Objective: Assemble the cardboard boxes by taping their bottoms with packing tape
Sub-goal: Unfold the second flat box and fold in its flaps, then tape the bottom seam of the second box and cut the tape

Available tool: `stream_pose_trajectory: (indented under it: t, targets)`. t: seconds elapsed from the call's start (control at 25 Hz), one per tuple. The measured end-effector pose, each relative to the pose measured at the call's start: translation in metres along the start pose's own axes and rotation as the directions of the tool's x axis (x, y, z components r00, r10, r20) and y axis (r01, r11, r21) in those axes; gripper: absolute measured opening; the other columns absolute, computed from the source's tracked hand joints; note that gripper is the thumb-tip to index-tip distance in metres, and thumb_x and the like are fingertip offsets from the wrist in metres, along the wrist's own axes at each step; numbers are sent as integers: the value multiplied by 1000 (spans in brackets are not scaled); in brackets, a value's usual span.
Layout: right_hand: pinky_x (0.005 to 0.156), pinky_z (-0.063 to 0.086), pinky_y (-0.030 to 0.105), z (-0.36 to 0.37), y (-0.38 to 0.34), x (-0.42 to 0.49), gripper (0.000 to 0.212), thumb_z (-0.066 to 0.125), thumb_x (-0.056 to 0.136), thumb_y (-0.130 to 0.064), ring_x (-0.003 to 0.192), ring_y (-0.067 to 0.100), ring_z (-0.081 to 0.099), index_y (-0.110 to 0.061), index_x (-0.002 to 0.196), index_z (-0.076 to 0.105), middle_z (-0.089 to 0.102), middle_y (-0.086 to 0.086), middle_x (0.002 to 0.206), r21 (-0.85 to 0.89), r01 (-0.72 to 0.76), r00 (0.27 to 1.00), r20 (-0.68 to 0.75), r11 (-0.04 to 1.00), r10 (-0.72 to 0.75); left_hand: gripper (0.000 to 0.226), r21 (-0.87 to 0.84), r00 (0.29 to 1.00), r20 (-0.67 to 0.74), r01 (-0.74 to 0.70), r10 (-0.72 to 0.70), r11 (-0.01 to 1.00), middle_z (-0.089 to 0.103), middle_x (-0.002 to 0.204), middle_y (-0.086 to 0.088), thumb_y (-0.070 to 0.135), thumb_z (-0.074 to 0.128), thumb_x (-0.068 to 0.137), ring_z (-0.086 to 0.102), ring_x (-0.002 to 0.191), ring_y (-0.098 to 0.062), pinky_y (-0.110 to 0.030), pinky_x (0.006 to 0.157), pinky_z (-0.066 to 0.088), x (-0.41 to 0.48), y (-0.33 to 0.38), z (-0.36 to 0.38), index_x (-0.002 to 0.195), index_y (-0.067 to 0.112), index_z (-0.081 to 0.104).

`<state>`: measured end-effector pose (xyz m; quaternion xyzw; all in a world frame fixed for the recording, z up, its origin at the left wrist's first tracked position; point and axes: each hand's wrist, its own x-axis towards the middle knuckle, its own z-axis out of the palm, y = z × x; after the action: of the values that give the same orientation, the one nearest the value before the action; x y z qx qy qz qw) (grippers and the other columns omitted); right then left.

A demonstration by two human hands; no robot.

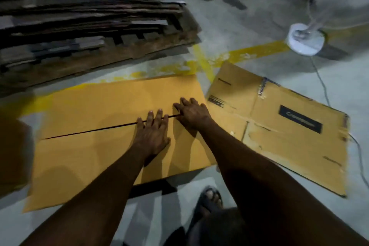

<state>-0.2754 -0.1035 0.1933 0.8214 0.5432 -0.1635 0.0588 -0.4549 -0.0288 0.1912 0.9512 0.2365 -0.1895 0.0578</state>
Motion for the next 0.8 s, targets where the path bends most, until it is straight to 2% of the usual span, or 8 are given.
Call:
stream_pose_trajectory:
  t: [0.16,0.28,0.4,0.56,0.68,0.72,0.8]
  targets:
    - [96,46,51,-16,120,-20,63,49,96,-51,131,35,44,-29,152,30,45,9,147,108,-146,989,-24,983,149,79,-50,998,-56,-17,14,999,-12,161,-12,58,29,97,-5,146,-41,-62,112,10,59,83,-15,154,13,-3]
    - [94,49,48,17,185,-54,62,53,95,-48,123,37,51,-25,149,34,54,16,138,239,-294,955,28,925,296,75,-63,990,-143,1,-10,998,-2,161,-18,54,30,97,3,144,-48,-66,110,13,75,117,0,154,9,9]
    - [92,46,40,82,218,-94,64,59,95,-40,120,37,54,-15,149,34,57,23,131,454,-479,875,185,751,446,72,-42,980,-193,41,-48,998,2,160,-20,52,24,97,4,143,-50,-69,108,13,83,126,22,153,7,16]
    - [84,47,38,162,212,-138,68,60,91,-27,112,39,60,-11,149,29,61,28,122,540,-660,750,426,522,506,75,-27,961,-267,63,-68,998,5,161,-18,53,17,93,6,143,-48,-68,109,11,86,126,35,153,8,16]
    - [74,53,40,188,197,-146,91,61,71,-45,97,39,65,-24,151,23,63,25,116,638,-727,645,509,252,570,74,-34,955,-284,75,-82,997,3,161,-16,53,18,93,4,144,-47,-66,110,10,86,126,40,153,10,14]
    - [72,56,40,194,194,-147,97,60,64,-51,89,38,67,-30,151,22,65,24,113,656,-725,634,514,212,577,73,-32,953,-291,80,-86,996,3,161,-15,52,17,93,4,144,-46,-66,110,10,86,127,41,154,10,13]
    - [70,58,39,199,189,-149,96,57,61,-56,79,35,68,-39,149,22,65,21,113,659,-727,634,536,193,557,73,-35,950,-299,82,-88,996,4,161,-16,52,17,94,5,144,-46,-65,111,10,86,127,41,154,10,13]
